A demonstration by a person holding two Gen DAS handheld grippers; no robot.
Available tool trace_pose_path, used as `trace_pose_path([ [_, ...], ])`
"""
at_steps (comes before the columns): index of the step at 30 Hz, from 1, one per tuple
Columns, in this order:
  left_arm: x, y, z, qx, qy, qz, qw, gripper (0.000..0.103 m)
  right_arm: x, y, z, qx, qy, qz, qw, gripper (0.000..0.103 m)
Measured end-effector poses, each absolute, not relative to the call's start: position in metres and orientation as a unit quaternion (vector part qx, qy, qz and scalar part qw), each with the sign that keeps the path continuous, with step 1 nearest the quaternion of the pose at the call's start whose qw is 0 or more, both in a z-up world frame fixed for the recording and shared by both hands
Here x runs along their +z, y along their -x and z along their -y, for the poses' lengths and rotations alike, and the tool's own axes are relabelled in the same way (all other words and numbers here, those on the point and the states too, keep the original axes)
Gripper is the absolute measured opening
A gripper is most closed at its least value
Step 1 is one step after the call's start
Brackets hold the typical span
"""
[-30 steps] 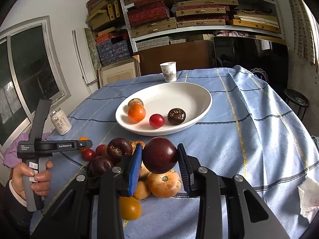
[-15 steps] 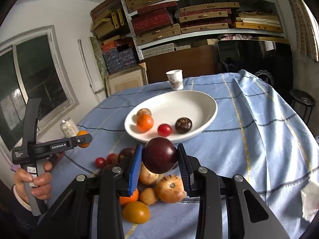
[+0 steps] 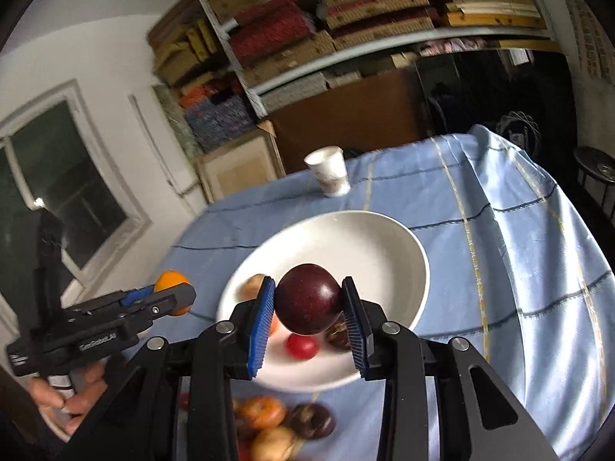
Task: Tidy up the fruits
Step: 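Lower both fruits onto the white plate and open both tools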
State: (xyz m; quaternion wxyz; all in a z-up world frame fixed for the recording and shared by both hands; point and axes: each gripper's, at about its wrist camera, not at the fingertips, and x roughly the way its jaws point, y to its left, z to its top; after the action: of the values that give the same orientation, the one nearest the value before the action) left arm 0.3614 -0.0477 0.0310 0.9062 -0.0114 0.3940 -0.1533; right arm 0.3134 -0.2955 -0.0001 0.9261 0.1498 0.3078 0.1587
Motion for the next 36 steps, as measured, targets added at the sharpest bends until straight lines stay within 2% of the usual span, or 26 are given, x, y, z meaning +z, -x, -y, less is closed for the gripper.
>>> trace_pose_path([
  [10,-0.022,-0.443,0.089,-0.120,-0.029,-0.451,0.884,0.038,-0.051,-0.377,0.294,0.122,-0.126,-0.374,0.911,0.036],
  [19,-0.048,-0.466,0.103,-0.117,-0.045,-0.482,0.867,0.038,-0.065,-0.392,0.291,0.120,-0.104,-0.392,0.906,0.036],
  [23,-0.054,-0.467,0.106,-0.112,-0.050,-0.491,0.862,0.039,-0.067,-0.392,0.288,0.125,-0.101,-0.397,0.904,0.039],
  [24,-0.053,-0.467,0.107,-0.110,-0.053,-0.492,0.862,0.041,-0.065,-0.391,0.287,0.129,-0.101,-0.394,0.904,0.040],
  [26,-0.042,-0.459,0.105,-0.109,-0.052,-0.481,0.869,0.058,-0.058,-0.386,0.287,0.128,-0.098,-0.385,0.909,0.040],
  [27,-0.036,-0.455,0.103,-0.110,-0.051,-0.473,0.873,0.061,-0.050,-0.380,0.287,0.127,-0.096,-0.375,0.913,0.040],
  [29,-0.019,-0.441,0.096,-0.103,-0.053,-0.455,0.883,0.075,-0.037,-0.370,0.290,0.132,-0.100,-0.359,0.919,0.042],
  [34,0.016,-0.378,0.061,-0.095,-0.040,-0.405,0.909,0.095,-0.012,-0.320,0.297,0.152,-0.118,-0.313,0.930,0.052],
  [36,0.018,-0.349,0.042,-0.089,-0.027,-0.396,0.913,0.095,-0.010,-0.299,0.298,0.159,-0.124,-0.299,0.933,0.053],
])
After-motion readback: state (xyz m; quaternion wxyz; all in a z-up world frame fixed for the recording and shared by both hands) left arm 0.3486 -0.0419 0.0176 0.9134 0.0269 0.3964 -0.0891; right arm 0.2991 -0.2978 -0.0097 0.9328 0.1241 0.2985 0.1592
